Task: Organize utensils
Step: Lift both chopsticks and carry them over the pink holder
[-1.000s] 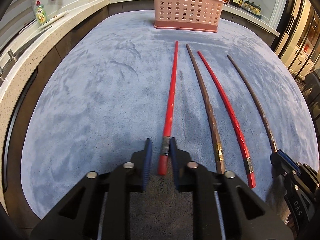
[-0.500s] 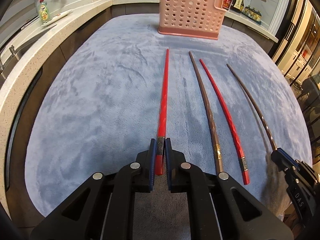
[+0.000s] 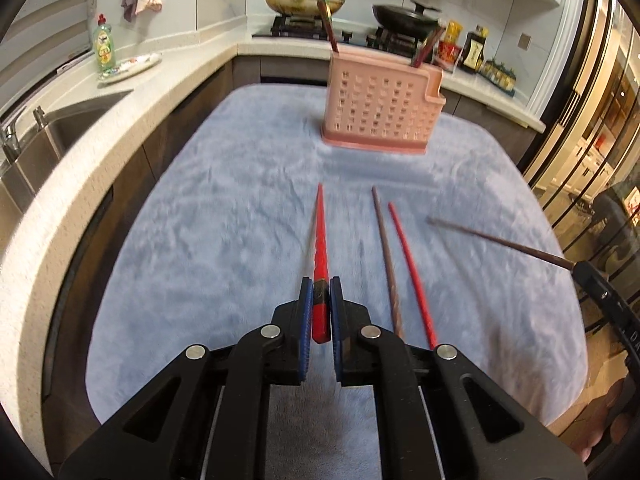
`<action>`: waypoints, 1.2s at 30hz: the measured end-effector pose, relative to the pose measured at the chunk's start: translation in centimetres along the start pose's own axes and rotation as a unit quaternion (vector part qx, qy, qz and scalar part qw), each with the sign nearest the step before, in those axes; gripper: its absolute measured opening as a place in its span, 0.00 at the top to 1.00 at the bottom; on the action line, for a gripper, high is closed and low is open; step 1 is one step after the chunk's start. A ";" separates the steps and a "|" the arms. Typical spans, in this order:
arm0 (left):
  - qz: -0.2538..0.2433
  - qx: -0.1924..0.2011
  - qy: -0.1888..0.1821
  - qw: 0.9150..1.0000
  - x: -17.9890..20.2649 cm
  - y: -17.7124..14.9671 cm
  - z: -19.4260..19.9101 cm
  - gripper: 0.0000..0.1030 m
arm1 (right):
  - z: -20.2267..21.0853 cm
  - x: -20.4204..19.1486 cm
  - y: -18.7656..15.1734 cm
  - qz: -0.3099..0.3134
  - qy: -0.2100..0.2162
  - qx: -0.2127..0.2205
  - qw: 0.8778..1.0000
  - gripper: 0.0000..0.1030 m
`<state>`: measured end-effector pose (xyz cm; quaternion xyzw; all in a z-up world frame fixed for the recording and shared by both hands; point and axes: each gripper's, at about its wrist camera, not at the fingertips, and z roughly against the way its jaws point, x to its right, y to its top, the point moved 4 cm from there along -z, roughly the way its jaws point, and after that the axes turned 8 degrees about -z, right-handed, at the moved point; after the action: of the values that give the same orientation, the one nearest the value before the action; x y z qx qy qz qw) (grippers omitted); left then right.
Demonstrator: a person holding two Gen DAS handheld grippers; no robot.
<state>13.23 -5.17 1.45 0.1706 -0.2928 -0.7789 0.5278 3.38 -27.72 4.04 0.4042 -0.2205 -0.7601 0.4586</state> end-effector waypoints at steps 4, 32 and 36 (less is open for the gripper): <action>0.004 0.021 -0.002 1.000 -0.3 1.7 1.4 0.93 | 0.7 -0.7 2.0 0.001 0.012 0.020 1.000 0.93; -0.004 0.179 0.009 0.984 -0.7 21.6 6.2 0.93 | -1.6 -5.8 19.7 -0.002 0.067 0.151 0.986 0.93; -0.003 0.219 0.013 0.976 -0.5 25.5 7.2 0.93 | -3.0 -7.3 22.8 -0.003 0.078 0.170 0.982 0.93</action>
<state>27.64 -9.67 23.23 0.2927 -0.4492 -0.6950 0.4791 19.52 -32.21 21.43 0.5348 -0.3091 -0.6790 0.3967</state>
